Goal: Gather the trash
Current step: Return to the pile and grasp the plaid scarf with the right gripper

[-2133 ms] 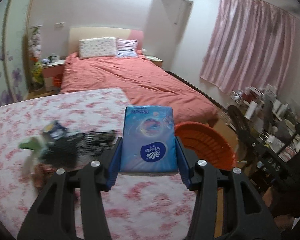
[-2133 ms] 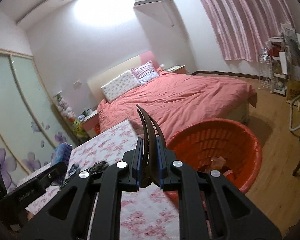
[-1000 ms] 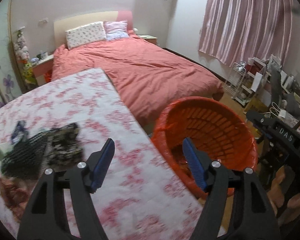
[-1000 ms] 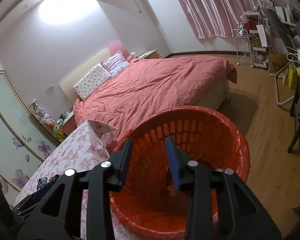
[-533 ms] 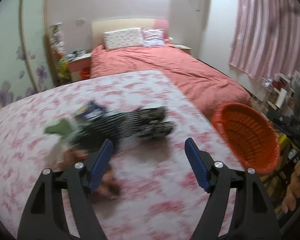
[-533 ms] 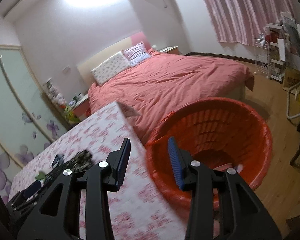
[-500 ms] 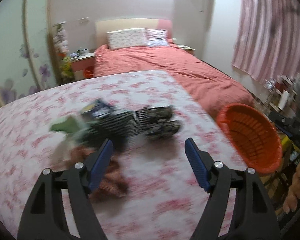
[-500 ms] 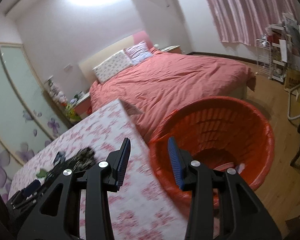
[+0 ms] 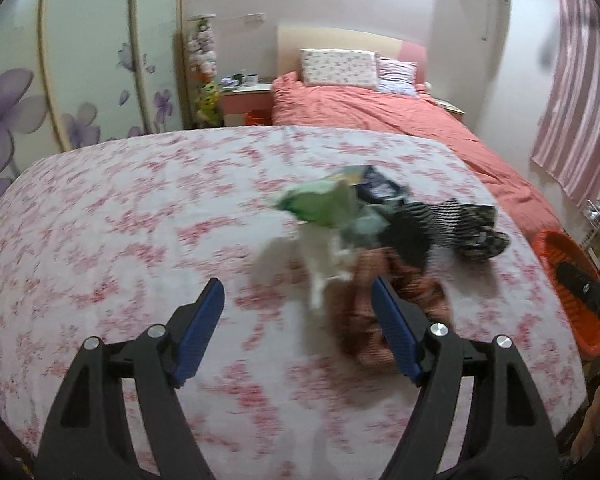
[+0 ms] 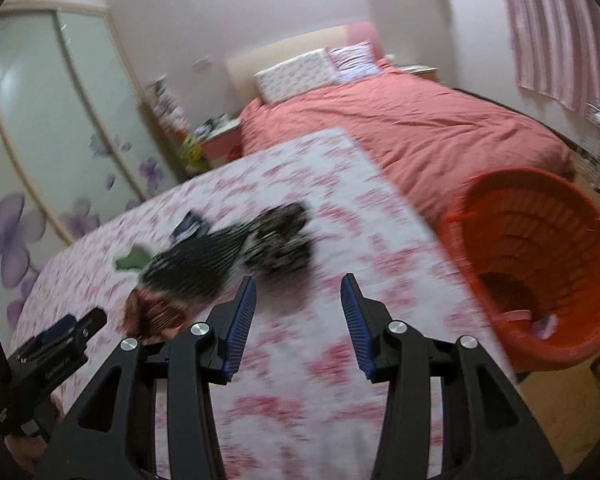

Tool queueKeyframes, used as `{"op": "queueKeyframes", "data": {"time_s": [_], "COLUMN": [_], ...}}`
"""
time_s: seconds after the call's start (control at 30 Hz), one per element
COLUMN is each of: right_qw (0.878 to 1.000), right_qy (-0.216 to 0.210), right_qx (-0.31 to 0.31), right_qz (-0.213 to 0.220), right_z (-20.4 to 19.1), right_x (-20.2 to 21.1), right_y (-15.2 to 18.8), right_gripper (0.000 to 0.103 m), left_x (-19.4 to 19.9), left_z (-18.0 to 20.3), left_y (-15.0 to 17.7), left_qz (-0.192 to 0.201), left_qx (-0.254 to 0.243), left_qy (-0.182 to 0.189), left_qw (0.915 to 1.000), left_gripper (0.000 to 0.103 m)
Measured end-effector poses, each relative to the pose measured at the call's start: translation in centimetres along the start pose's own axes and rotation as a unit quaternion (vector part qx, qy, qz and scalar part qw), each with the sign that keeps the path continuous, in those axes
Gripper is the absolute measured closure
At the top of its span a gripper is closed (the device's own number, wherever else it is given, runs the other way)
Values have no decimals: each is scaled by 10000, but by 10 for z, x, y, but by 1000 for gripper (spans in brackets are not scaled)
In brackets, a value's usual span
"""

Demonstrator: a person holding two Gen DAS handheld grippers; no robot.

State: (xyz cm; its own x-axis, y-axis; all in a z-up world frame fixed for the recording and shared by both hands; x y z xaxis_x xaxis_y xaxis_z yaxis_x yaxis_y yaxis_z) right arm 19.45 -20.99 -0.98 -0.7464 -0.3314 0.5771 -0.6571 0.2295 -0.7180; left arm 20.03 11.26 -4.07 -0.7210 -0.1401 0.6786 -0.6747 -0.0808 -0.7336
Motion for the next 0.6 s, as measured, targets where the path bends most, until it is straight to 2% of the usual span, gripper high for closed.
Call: {"op": "queueKeyframes", "data": {"time_s": [0.13,0.33,0.6], "right_qw": [9979,9924,9895], "right_qy": [-399,-714,-619], "right_qx": [300,599,725], "right_qz": [-405,-809,-1085], "right_z": [-37,-71,-81], "right_x": [-26,-56,-80], "right_y": [12,21,30], "right_gripper": [58,58,58], "left_x": [-6,-15,-24], "left_z": [-16,-39,-54], "left_y": [2,6,9], "left_qz": [-39,-139,-256], "left_qx": [86,244,400], "left_qy": [-108,-195,-232], "left_qw": [9999,9994,9986], "left_gripper": [28,28,28]}}
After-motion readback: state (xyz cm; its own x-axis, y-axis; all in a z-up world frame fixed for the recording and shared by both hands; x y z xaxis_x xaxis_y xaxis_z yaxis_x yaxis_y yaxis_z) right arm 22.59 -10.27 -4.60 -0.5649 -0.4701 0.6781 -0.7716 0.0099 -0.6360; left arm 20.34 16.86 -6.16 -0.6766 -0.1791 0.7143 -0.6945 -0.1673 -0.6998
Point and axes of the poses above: each gripper's, at about its wrist camera, not at the fingertips, and x roughly against the way its jaws point, z to its right, y to its underside, the point moved 1 cm from there along -x, roughly the way its jaws point, and after that the axes turned 6 degrees about -y, right-handed, at the moved point
